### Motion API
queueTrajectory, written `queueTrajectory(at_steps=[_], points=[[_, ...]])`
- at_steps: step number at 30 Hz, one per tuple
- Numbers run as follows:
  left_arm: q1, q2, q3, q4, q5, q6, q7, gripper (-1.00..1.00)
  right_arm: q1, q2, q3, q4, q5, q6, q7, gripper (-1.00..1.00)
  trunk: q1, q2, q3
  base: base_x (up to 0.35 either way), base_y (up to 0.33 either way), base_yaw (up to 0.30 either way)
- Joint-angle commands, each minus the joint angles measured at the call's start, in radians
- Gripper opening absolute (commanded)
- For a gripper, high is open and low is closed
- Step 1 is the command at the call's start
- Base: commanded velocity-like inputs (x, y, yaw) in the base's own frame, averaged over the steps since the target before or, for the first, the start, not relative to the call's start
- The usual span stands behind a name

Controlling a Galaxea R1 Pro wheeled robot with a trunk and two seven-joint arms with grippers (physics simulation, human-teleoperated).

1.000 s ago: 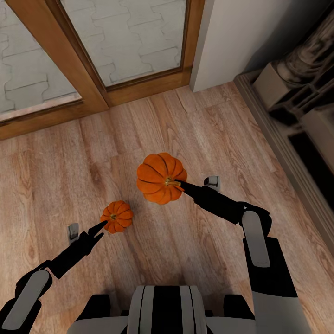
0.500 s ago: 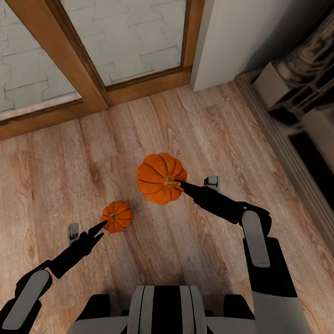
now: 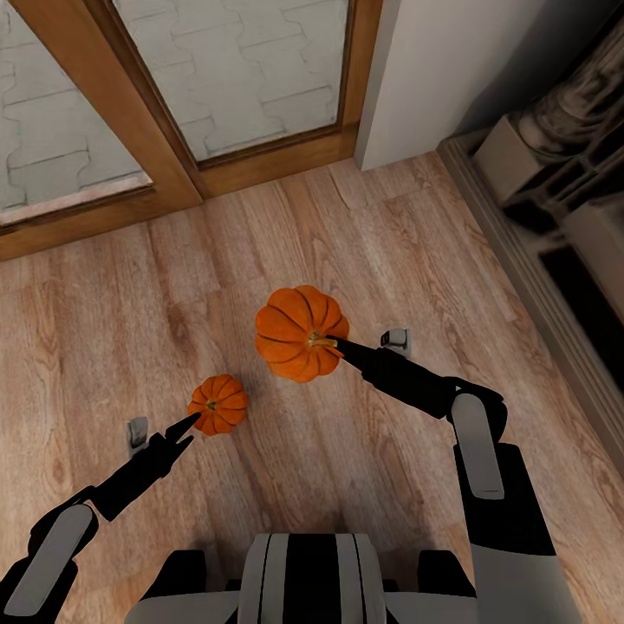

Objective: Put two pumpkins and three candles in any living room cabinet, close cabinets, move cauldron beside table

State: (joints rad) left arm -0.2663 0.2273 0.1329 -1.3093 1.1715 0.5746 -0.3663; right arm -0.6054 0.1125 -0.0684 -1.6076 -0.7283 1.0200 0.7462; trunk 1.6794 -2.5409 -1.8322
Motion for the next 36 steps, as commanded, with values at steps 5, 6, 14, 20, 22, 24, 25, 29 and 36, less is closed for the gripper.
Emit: queueTrajectory(at_steps=[5, 6, 14, 20, 22, 24, 25, 29, 36], points=[[0.0, 0.0, 0.004, 0.025, 0.007, 0.006, 0.029, 1.0, -0.001, 0.001, -0.002, 0.0, 0.004, 0.005, 0.007, -1.0, 0.002, -0.001, 0.0, 0.0, 0.0, 0.0], [0.0, -0.001, 0.005, 0.028, 0.007, 0.006, 0.047, 1.0, -0.001, 0.001, -0.002, 0.0, 0.004, 0.005, 0.007, -1.0, 0.002, -0.001, 0.0, 0.0, 0.0, 0.0], [0.0, -0.002, 0.003, 0.071, 0.01, -0.056, 0.104, 1.0, -0.001, 0.001, -0.003, 0.0, 0.004, 0.005, 0.007, -1.0, 0.003, -0.002, 0.0, 0.0, 0.0, 0.0], [0.0, -0.001, 0.002, 0.079, 0.011, -0.064, 0.105, 1.0, -0.001, 0.001, -0.004, 0.0, 0.004, 0.005, 0.007, -1.0, 0.003, -0.002, 0.0, 0.032, -0.005, 0.0], [0.0, -0.001, 0.002, 0.08, 0.011, -0.065, 0.101, 1.0, -0.001, 0.001, -0.003, 0.0, 0.004, 0.005, 0.007, -1.0, 0.003, -0.002, 0.0, 0.044, -0.03, 0.0], [0.0, -0.001, 0.002, 0.08, 0.011, -0.066, 0.099, 1.0, -0.001, 0.0, -0.003, 0.0, 0.004, 0.005, 0.007, -1.0, 0.003, -0.002, 0.0, 0.016, -0.011, 0.0], [0.0, -0.001, 0.002, 0.08, 0.011, -0.066, 0.098, 1.0, -0.001, 0.0, -0.003, 0.0, 0.004, 0.005, 0.007, -1.0, 0.003, -0.002, 0.0, 0.007, -0.015, 0.0], [0.0, 0.0, 0.002, 0.081, 0.011, -0.066, 0.096, 1.0, -0.001, 0.0, -0.003, 0.0, 0.004, 0.005, 0.007, -1.0, 0.003, -0.002, 0.0, 0.003, -0.078, 0.0], [0.0, 0.0, 0.002, 0.081, 0.011, -0.065, 0.094, 1.0, 0.001, 0.0, -0.003, 0.0, 0.004, 0.005, 0.007, -1.0, 0.003, -0.002, 0.0, 0.089, -0.06, 0.0]])
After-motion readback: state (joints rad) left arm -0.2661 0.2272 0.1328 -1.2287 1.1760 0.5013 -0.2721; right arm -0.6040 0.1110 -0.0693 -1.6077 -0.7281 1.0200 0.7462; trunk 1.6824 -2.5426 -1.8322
